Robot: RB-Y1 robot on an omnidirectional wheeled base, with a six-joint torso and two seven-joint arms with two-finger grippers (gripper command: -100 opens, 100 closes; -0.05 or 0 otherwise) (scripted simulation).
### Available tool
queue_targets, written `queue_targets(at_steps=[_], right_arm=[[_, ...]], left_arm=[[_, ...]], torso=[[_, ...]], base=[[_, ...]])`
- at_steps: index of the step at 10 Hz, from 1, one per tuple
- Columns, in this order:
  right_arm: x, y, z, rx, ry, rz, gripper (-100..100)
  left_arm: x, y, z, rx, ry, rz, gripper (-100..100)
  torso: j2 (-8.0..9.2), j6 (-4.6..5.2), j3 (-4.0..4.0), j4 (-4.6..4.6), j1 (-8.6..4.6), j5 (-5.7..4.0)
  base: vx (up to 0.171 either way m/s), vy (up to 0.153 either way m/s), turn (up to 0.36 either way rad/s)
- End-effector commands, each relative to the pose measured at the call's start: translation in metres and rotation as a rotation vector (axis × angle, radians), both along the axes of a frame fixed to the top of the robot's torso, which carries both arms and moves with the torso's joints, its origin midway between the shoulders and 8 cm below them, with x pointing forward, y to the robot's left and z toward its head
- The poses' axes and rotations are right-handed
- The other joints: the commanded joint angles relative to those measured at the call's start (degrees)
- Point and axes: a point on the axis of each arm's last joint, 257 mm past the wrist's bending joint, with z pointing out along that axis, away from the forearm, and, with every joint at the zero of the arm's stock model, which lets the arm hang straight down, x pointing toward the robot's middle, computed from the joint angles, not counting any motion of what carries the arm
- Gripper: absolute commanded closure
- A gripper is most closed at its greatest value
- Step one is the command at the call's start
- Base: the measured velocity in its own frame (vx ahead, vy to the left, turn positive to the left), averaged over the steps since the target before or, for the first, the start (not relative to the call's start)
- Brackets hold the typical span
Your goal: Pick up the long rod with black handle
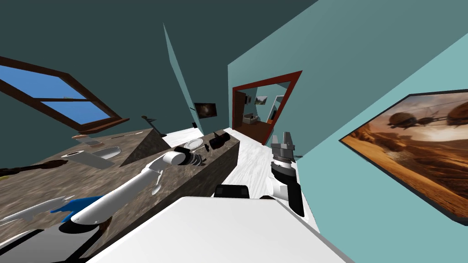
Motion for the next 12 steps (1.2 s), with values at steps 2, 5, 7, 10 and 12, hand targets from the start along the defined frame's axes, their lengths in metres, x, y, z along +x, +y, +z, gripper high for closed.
queue_targets(at_steps=[2,5,7,10,12], right_arm=[[0.0,0.0,0.0,0.0,0.0,0.0,0],[0.0,0.0,0.0,0.0,0.0,0.0,0],[0.0,0.0,0.0,0.0,0.0,0.0,0],[0.0,0.0,0.0,0.0,0.0,0.0,0],[0.0,0.0,0.0,0.0,0.0,0.0,0]], left_arm=[[-0.012,0.01,0.0,0.003,0.071,0.025,-100],[-0.027,0.024,0.002,0.011,0.164,0.061,-100],[-0.033,0.03,0.004,0.015,0.201,0.076,-100],[-0.032,0.031,-0.009,0.013,0.191,0.078,-100],[-0.033,0.033,-0.021,0.012,0.192,0.083,-100]], torso=[[0.01,-0.01,0.01,0.0,0.0,0.0],[-0.01,0.0,-0.01,0.0,-0.02,0.0],[0.01,-0.01,0.01,0.0,0.0,0.0],[0.0,-0.01,0.0,0.0,-0.03,0.0],[-0.05,-0.01,-0.03,-0.02,-0.09,0.0]], base=[[-0.002,0.003,-0.021],[-0.001,0.003,-0.029],[-0.001,0.003,-0.025],[0.002,-0.004,-0.016],[0.015,-0.021,-0.037]])
